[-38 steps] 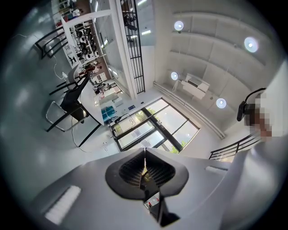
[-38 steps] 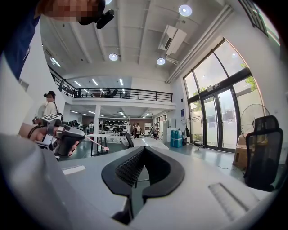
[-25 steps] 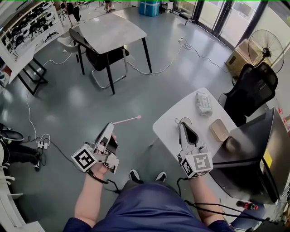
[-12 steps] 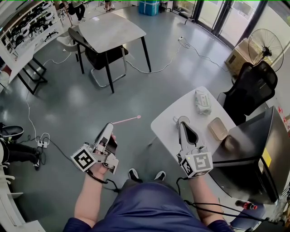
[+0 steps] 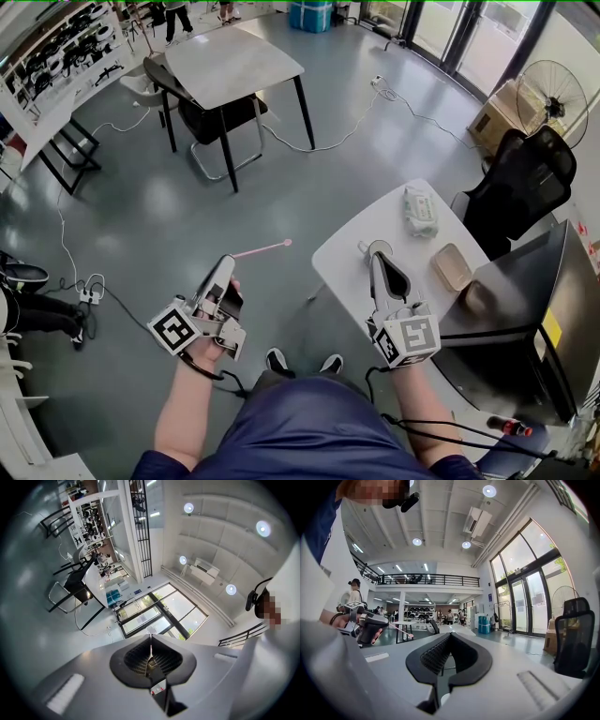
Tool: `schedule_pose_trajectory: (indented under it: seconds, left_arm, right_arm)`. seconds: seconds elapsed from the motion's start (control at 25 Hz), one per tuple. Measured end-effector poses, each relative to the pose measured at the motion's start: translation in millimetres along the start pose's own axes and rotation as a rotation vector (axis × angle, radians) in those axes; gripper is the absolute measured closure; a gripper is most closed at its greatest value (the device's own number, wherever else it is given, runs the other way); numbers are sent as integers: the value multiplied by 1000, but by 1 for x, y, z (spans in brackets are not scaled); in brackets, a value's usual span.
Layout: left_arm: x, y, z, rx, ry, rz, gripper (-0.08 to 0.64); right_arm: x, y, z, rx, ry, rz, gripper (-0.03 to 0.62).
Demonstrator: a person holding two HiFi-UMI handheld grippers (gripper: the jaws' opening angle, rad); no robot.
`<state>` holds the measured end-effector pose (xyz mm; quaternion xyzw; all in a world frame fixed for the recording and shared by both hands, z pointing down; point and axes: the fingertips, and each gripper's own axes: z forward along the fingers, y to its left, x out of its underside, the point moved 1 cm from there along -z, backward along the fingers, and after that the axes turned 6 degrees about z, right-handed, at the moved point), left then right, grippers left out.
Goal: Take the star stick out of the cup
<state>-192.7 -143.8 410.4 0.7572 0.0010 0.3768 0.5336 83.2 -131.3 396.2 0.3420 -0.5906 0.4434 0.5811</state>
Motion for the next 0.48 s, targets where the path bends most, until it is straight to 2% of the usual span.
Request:
schedule_pose_trajectory:
  seconds: [0.48]
  left_arm:
    - [7,0,6,-19,-1,6,549]
  right_arm:
    - [1,-10,1,-13,4,7,586]
